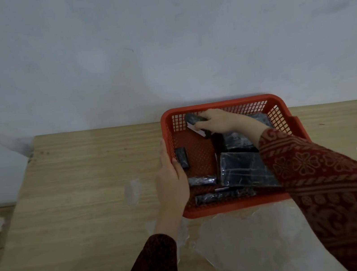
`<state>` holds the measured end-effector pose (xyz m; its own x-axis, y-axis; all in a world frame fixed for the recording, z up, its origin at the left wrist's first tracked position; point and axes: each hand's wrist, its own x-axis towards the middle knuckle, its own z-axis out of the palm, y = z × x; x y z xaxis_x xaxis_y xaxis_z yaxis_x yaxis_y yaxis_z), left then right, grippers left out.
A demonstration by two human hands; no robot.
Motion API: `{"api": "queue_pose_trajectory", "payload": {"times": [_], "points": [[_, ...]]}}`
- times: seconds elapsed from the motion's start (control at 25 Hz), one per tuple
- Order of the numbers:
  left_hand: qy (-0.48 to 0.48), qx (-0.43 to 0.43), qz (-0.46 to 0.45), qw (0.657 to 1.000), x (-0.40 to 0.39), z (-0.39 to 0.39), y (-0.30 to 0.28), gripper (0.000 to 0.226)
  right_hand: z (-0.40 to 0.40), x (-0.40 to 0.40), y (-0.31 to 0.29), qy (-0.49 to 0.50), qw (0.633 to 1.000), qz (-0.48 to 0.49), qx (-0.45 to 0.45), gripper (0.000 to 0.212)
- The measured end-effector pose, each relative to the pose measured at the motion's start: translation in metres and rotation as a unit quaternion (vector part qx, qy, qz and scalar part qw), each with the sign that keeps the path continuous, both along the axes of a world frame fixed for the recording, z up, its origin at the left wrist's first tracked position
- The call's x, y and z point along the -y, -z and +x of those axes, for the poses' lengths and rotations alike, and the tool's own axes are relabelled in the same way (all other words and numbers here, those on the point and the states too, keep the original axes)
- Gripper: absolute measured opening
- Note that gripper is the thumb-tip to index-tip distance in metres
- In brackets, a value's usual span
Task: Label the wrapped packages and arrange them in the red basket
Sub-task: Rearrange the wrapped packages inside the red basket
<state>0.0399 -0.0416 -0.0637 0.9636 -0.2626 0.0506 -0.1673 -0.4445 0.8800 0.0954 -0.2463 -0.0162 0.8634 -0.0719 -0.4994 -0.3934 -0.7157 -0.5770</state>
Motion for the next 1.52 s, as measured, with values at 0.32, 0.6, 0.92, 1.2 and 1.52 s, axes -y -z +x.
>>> {"api": "queue_pose_trajectory", "payload": {"times": [0.32,0.6,0.92,1.2,1.52], "points": [[0.005,-0.016,0.006,1.000,-0.001,0.000,0.000,0.056,0.026,0.002,0.016,-0.147,0.987,-0.068,-0.018,0.035],[0.003,-0.012,-0.021,1.000,0.001,-0.001,0.005,0.055,0.014,-0.003,0.022,-0.121,0.990,-0.068,0.029,0.040],[0.002,-0.009,0.002,1.000,0.001,0.002,0.008,0.055,-0.022,-0.028,0.032,0.215,0.950,-0.009,0.224,0.040],[0.001,-0.006,0.002,1.000,0.001,0.001,0.003,0.056,-0.018,-0.060,0.059,0.379,0.902,0.062,0.197,0.034],[0.009,-0.014,0.010,1.000,0.001,0.001,0.002,0.056,-0.011,-0.058,0.057,0.300,0.946,-0.072,0.098,0.051]]}}
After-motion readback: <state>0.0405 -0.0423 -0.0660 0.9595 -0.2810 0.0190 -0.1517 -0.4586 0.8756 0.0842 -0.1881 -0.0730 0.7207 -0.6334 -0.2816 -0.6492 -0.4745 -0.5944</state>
